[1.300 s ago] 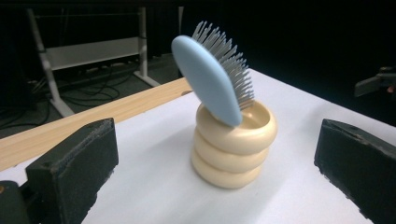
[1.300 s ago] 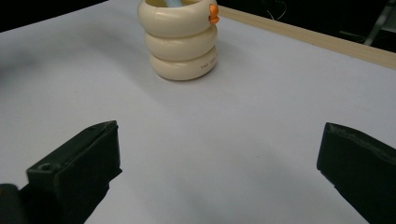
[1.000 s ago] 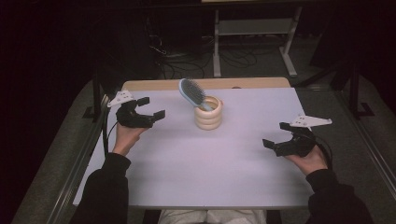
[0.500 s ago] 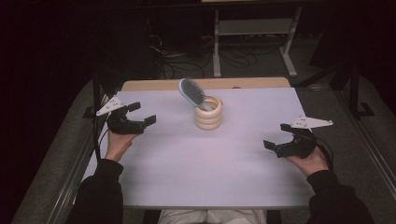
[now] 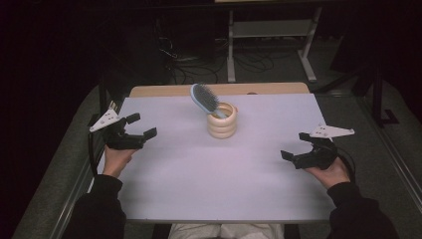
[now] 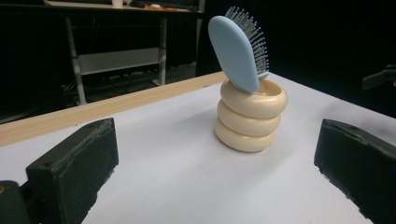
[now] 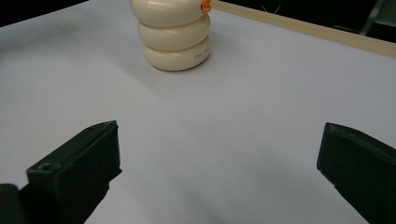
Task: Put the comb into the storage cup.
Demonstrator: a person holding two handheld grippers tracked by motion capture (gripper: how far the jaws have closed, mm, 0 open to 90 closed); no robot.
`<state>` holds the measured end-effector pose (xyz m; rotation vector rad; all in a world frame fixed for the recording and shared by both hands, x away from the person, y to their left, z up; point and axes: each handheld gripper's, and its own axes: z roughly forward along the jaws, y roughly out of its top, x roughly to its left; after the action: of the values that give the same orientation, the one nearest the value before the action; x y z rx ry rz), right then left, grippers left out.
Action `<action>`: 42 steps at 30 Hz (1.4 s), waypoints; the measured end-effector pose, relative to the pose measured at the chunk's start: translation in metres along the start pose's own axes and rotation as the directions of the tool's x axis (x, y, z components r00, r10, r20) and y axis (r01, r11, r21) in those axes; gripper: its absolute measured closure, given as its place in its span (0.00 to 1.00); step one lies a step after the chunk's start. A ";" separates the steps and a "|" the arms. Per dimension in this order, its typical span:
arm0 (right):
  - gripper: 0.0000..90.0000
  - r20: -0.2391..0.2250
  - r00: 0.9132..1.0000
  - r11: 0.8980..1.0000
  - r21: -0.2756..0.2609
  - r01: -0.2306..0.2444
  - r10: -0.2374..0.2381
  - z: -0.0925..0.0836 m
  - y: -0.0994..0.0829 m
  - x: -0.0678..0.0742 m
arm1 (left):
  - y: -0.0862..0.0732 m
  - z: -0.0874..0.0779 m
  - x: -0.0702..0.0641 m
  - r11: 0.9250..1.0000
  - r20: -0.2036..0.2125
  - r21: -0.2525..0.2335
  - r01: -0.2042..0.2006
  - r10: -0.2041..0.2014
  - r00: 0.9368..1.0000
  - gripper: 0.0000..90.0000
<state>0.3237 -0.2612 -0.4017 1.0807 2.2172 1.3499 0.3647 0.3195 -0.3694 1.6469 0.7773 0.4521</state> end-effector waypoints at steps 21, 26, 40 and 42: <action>0.00 -0.001 1.000 1.000 0.007 0.000 0.000 0.000 -0.001 0.001 | -0.025 -0.026 0.010 1.000 -0.047 0.006 0.021 -0.021 0.999 0.00; 0.00 -0.002 1.000 1.000 0.009 0.000 0.000 0.001 -0.001 0.001 | -0.031 -0.033 0.009 1.000 -0.077 0.007 0.011 -0.010 0.997 0.00; 0.00 0.003 1.000 1.000 0.002 -0.002 0.002 -0.003 -0.003 0.001 | -0.044 -0.051 0.008 1.000 -0.136 0.015 0.027 -0.025 0.990 0.00; 0.00 0.007 1.000 1.000 0.002 -0.005 0.005 -0.003 -0.004 0.001 | -0.046 -0.051 0.009 0.999 -0.146 0.023 0.034 -0.030 0.989 0.00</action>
<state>0.3197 -0.2637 -0.4033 1.0906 2.2126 1.3443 0.3258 0.3652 -0.4034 1.6357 0.9197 0.5468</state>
